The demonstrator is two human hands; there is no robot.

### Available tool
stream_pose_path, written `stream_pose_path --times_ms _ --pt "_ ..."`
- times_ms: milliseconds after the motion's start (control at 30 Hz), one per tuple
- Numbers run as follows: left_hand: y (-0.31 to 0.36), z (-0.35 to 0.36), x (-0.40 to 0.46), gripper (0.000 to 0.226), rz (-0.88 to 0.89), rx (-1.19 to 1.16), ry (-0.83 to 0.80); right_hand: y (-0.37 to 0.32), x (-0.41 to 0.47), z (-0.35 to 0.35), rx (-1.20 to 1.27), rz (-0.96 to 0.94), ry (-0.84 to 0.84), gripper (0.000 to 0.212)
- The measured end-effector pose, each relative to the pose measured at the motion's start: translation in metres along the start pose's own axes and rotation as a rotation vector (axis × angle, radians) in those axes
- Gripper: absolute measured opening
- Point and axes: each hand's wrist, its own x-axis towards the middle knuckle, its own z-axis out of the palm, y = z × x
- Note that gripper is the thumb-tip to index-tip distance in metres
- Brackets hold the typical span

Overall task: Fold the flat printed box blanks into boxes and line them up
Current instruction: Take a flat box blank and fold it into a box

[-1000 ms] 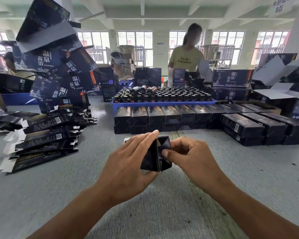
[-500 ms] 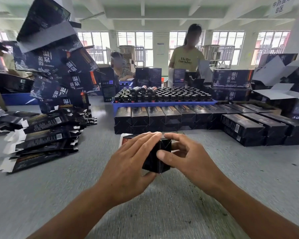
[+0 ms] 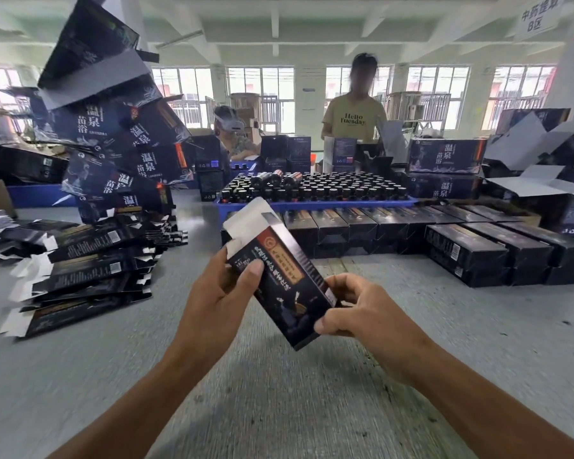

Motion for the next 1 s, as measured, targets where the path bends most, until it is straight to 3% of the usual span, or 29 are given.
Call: stream_pose_path --times_ms 100,233,400,567,733,867,1000 --pt "0.002 -0.002 0.003 0.036 -0.013 -0.068 0.015 0.001 -0.001 0.002 -0.097 -0.021 -0.014 0.048" --pt "0.001 -0.003 0.000 0.073 -0.041 -0.020 0.008 -0.005 -0.003 -0.002 -0.034 -0.137 0.096 0.049" --pt "0.004 0.007 -0.005 0.076 0.035 0.107 -0.016 -0.009 -0.004 -0.002 0.092 -0.246 0.113 0.031" --pt "0.002 0.007 -0.007 0.085 0.068 0.128 -0.036 -0.010 -0.004 -0.001 0.125 -0.271 0.126 0.025" --pt "0.003 0.008 -0.009 0.061 0.123 0.064 -0.064 -0.011 -0.004 -0.003 0.118 -0.309 0.153 0.030" --pt "0.005 0.006 -0.010 0.044 0.172 0.066 -0.080 -0.014 -0.007 -0.002 -0.004 -0.357 0.130 0.047" --pt "0.004 0.003 -0.008 0.031 0.150 0.075 -0.102 -0.016 -0.010 -0.002 -0.109 -0.372 0.102 0.038"
